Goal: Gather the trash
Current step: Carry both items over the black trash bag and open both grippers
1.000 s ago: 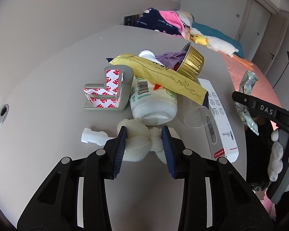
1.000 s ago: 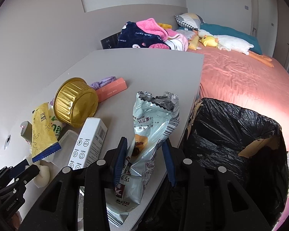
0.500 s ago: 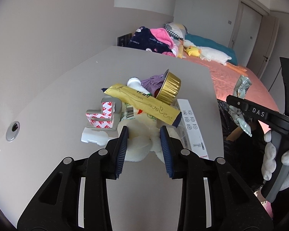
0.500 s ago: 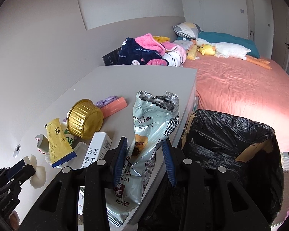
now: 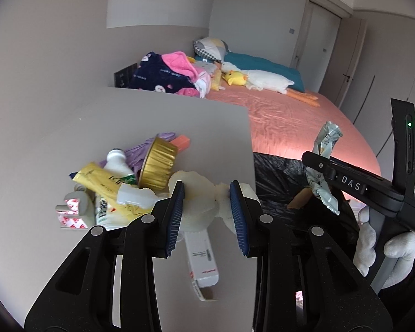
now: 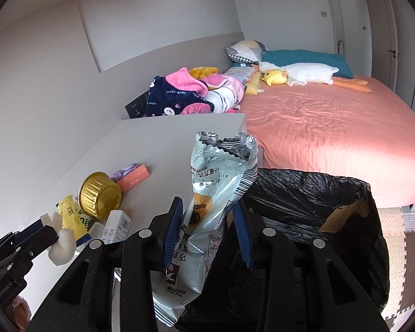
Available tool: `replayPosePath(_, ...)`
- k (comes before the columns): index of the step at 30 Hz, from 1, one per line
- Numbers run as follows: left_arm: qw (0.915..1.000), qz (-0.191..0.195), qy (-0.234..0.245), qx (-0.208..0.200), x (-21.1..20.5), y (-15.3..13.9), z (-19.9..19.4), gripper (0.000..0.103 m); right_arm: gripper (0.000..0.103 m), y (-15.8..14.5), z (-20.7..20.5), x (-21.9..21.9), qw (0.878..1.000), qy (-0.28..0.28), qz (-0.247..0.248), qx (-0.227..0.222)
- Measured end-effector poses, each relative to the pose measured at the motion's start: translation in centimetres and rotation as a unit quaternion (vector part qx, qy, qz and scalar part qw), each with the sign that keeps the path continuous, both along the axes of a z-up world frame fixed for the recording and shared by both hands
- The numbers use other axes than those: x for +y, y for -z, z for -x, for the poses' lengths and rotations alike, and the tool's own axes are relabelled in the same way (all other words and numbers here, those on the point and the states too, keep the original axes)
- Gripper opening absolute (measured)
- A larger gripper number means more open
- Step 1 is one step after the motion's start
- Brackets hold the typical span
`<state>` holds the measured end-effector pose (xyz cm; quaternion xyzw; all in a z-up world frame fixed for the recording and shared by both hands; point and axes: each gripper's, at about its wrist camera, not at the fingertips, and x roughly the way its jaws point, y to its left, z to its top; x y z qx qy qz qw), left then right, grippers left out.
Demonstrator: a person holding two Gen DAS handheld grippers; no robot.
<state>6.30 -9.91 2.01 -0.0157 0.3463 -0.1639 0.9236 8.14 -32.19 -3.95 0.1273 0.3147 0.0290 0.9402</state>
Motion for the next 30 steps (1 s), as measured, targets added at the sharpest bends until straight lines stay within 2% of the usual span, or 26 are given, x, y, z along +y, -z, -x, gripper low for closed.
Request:
replayPosePath(9, 0.9967, 0.035, 0.069, 0.022, -4.6, 0.5, -1.6, 0.034, 0.039, 0.0, 0.6, -4.0, 0.999, 0.033, -0.004, -0.002)
replayPosePath(16, 0.9921, 0.041, 0.113, 0.036, -7.7, 1.2, -2.3, 0.034, 0.039, -0.2, 1.4, -6.7, 0.999, 0.054, -0.006, -0.005)
replayPosePath(22, 0.9853, 0.04, 0.156, 0.056, -10.5, 2.2, -3.1, 0.035, 0.039, 0.2, 1.9, -9.2, 0.998, 0.064, -0.025, 0.011)
replayPosePath(23, 0.9836, 0.041, 0.164, 0.062, -10.9, 2.5, -3.2, 0.037, 0.039, 0.3, 1.9, -9.6, 0.997, 0.067, -0.029, 0.016)
replayPosePath(25, 0.9781, 0.039, 0.188, 0.082, -12.0, 3.1, -3.6, 0.051, 0.05, 0.5, 1.9, -10.5, 0.996, 0.082, -0.038, 0.026)
replayPosePath(26, 0.978, 0.032, 0.188, 0.085, -12.6, 3.4, -3.7, 0.078, 0.065, 0.5, 2.1, -11.1, 0.994, 0.096, -0.041, 0.027)
replayPosePath(27, 0.9799, 0.025, 0.182, 0.078, -12.9, 3.6, -3.7, 0.098, 0.076, 0.5, 2.4, -11.7, 0.992, 0.114, -0.042, 0.023)
replayPosePath(30, 0.9808, 0.011, 0.184, 0.065, -13.8, 3.6, -3.7, 0.097, 0.076, 0.4, 3.0, -13.0, 0.988, 0.145, -0.041, 0.017)
